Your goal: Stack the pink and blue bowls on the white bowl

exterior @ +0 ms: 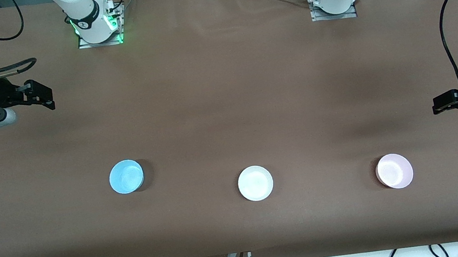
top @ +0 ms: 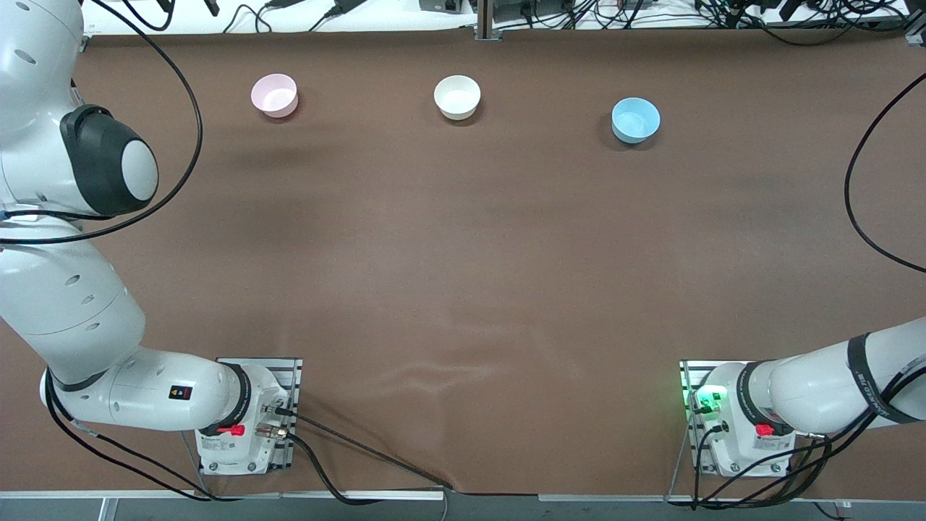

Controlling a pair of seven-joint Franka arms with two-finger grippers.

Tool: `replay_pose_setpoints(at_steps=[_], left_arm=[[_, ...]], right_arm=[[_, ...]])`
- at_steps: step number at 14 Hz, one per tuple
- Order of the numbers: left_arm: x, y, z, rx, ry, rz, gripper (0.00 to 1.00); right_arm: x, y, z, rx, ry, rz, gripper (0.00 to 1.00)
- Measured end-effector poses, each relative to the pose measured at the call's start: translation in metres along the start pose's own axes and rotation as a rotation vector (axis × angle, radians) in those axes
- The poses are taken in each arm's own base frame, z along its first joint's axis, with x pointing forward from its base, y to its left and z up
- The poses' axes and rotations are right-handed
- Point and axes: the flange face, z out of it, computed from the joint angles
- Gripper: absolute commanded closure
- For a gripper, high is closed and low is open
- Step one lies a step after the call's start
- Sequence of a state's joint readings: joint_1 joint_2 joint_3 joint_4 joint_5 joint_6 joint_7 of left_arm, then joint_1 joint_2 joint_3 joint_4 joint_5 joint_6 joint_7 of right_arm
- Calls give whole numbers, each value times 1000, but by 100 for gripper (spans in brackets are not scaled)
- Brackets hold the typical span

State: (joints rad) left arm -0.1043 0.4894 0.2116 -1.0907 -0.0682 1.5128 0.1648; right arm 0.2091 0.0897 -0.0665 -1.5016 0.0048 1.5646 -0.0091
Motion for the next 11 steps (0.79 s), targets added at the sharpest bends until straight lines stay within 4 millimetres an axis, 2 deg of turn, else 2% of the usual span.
replay_pose_setpoints(at_steps=[4, 8, 10, 11], left_arm=[[0, 0, 0, 0, 0, 0, 0], [1, 0, 2, 0, 0, 1, 0], [13, 1, 16, 8, 36, 4, 0], [25, 1, 33, 16, 64, 5, 0]], right_arm=[[0, 1, 0, 0, 0, 3, 0], [2, 14, 4, -2, -6, 24, 0], [3, 14, 5, -2, -2, 24, 0], [4, 14, 4, -2, 3, 25, 0]])
